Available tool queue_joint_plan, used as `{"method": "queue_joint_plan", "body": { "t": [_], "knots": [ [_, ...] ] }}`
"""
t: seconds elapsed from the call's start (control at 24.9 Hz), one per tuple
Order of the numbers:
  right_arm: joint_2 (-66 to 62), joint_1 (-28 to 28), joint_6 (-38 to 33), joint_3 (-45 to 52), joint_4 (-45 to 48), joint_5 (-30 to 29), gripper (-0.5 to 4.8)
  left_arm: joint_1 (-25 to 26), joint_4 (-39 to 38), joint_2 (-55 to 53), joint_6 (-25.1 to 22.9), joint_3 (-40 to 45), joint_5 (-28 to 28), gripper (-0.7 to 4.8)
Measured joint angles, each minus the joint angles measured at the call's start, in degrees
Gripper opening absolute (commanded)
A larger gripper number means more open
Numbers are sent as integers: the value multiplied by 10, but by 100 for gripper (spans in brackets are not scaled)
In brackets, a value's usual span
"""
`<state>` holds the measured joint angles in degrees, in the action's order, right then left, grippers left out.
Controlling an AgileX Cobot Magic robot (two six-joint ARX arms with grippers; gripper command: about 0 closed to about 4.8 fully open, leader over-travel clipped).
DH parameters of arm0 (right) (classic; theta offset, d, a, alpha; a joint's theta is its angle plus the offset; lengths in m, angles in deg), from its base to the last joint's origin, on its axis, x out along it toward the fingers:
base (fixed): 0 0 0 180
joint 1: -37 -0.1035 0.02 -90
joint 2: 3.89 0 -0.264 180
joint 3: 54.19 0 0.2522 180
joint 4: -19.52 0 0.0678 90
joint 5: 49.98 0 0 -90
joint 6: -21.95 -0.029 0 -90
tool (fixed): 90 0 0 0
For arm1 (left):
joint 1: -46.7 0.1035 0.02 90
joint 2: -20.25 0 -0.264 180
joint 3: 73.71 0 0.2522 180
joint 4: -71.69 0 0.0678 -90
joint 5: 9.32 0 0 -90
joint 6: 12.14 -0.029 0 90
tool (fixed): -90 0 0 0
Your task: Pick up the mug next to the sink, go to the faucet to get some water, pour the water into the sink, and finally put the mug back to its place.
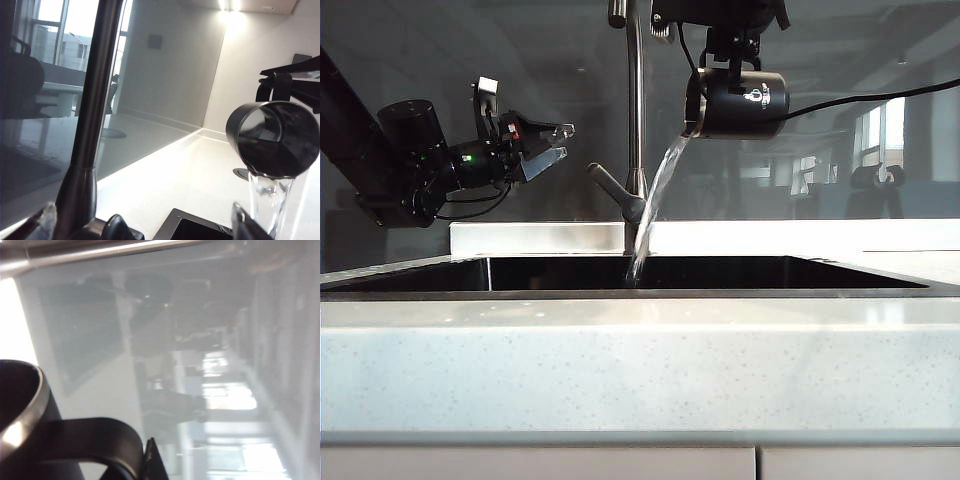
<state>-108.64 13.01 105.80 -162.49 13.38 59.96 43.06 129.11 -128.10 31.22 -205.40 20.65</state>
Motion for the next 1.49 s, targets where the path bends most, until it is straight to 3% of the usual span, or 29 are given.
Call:
{"method": "queue_joint_plan", "body": {
  "t": [0.48, 1.01, 1.09, 1.33, 1.49],
  "knots": [
    [2, 0, 182, 0, 50, 0, -5, 0, 0, 0, 0, 0, 0, 479],
    [2, 0, 195, -1, 67, 9, -5, -1, 0, 0, 0, 0, 0, 479],
    [2, -1, 143, -1, 67, 30, -5, -1, 0, 0, 0, 0, 0, 479],
    [2, 0, -289, -1, 64, 188, -5, -1, 0, 0, 0, 0, 0, 479],
    [7, 0, -475, -1, -5, 223, -5, -1, 0, 0, 0, 0, 0, 479]
  ]
}}
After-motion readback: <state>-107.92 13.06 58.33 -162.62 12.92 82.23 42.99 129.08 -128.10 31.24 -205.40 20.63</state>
